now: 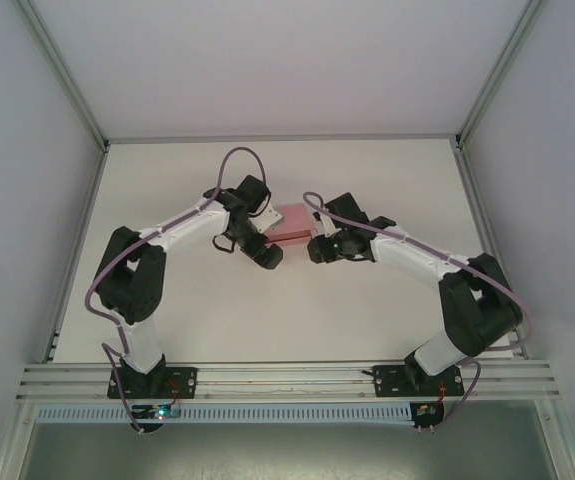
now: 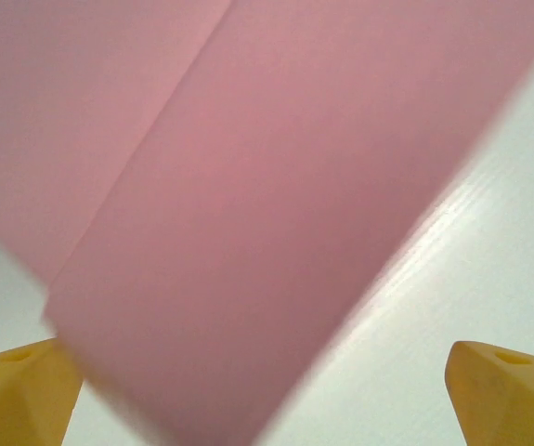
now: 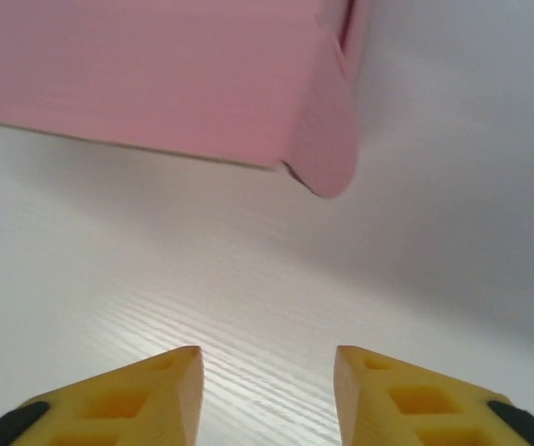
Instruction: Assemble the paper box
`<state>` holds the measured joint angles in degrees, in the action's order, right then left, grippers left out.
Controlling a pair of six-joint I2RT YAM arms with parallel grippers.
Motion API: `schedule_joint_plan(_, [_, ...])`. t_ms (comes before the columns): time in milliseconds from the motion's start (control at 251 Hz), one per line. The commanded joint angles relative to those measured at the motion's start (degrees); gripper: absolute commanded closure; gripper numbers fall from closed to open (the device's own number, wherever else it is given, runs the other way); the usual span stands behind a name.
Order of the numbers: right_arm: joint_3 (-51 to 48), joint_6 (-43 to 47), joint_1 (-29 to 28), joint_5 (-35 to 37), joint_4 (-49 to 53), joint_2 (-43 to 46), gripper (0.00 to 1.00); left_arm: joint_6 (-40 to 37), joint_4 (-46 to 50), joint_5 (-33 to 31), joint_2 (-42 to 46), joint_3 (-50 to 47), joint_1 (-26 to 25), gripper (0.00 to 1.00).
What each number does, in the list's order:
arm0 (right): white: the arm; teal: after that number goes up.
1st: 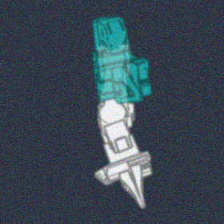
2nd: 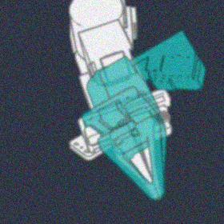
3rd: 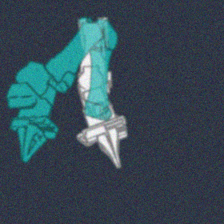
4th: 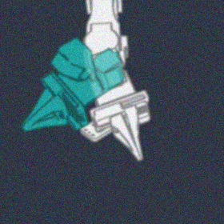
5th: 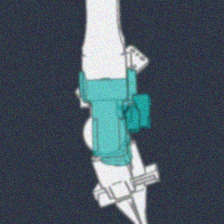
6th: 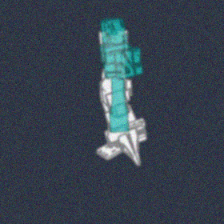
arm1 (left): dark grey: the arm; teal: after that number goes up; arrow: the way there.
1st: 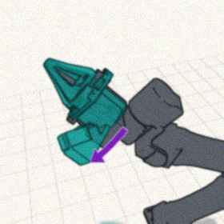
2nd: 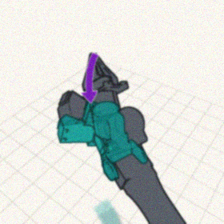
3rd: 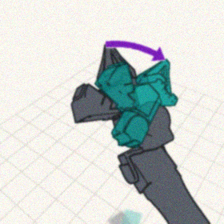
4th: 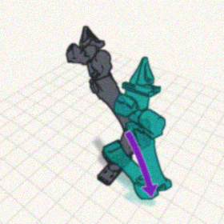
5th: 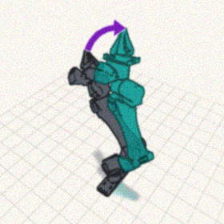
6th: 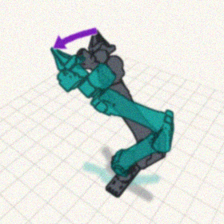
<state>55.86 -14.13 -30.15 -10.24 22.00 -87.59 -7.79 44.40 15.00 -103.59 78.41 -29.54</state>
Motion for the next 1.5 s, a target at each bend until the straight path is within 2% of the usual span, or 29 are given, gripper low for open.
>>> schedule_joint_plan(0, [2.06,1.50,0.72,-3.75,-2.09,5.65,0.39,2.68,1.88,-0.67,5.49,-0.72,0.21,0.00])
schedule_joint_plan(32, [3.01,0.90,1.30,-3.39,-2.54,6.57,0.24,3.88,1.32,-1.57,6.52,-0.93,0.27,0.00])
schedule_joint_plan(52, [3.62,0.50,1.68,-3.16,-2.85,6.89,0.20,4.96,0.78,-2.43,7.30,-1.18,0.23,0.00])
schedule_joint_plan(176, [7.75,-2.19,5.01,-2.23,-4.15,5.66,0.02,11.12,-1.69,-9.71,11.53,-2.13,0.39,0.00])
schedule_joint_plan(255, [10.81,-3.50,6.79,-3.45,-5.12,1.65,0.02,16.20,-6.20,-11.73,14.42,-3.77,1.66,0.00])
schedule_joint_plan(323, [14.28,-4.15,6.92,-3.36,-4.40,-3.33,0.06,22.48,-12.56,-10.98,15.61,-6.21,3.67,0.00])
schedule_joint_plan(399, [17.57,-4.76,7.17,-4.46,-3.98,-8.78,0.11,29.51,-17.90,-6.92,12.99,-6.87,7.08,0.00])
schedule_joint_plan(563, [19.57,-5.71,7.22,-6.12,-5.60,-16.73,0.21,38.25,-22.04,8.03,0.97,-2.29,13.27,0.00])
schedule_joint_plan(599, [19.45,-5.61,7.20,-6.96,-6.03,-17.71,0.25,39.09,-24.12,12.52,-1.32,-1.95,14.16,0.05])
schedule_joint_plan(635, [18.97,-5.76,7.00,-7.16,-6.75,-18.41,0.27,39.89,-25.41,14.79,-3.09,-1.66,14.70,0.06])
schedule_joint_plan(726, [17.76,-5.86,6.57,-7.90,-7.89,-20.23,0.30,39.70,-26.25,15.84,-5.96,-1.07,14.86,0.09])
schedule_joint_plan(790, [16.61,-6.25,6.39,-8.50,-8.95,-21.58,0.41,39.76,-26.23,15.73,-7.28,-1.07,14.94,0.11])
schedule_joint_plan(850, [15.74,-7.04,6.39,-8.68,-9.43,-22.76,0.41,39.68,-26.46,16.49,-8.63,-1.13,15.04,0.13])
schedule_joint_plan(1006, [13.30,-8.93,6.56,-9.61,-11.71,-24.29,0.48,42.33,-30.87,21.95,-12.14,-2.30,15.13,0.29])
schedule_joint_plan(1066, [12.48,-9.80,6.48,-9.78,-12.85,-24.72,0.56,43.50,-33.28,24.13,-12.60,-3.18,15.13,0.31])
schedule_joint_plan(1117, [12.00,-10.44,6.36,-9.52,-13.24,-25.21,0.57,44.21,-35.21,25.23,-12.45,-4.14,15.14,0.31])
schedule_joint_plan(1189, [11.25,-11.08,6.03,-8.13,-13.74,-25.67,0.70,45.01,-37.22,26.23,-11.77,-5.27,15.07,0.34])
schedule_joint_plan(1249, [10.73,-11.20,5.64,-7.18,-13.78,-25.95,0.70,45.36,-38.60,26.91,-11.30,-6.19,15.04,0.35])
schedule_joint_plan(1353, [9.07,-11.81,5.19,-6.53,-15.21,-25.56,0.71,45.17,-39.01,26.88,-11.37,-6.69,15.14,0.53])
schedule_joint_plan(1497, [7.02,-13.20,6.19,-9.80,-17.90,-23.83,0.67,45.17,-41.28,27.91,-12.04,-8.29,15.60,0.58])
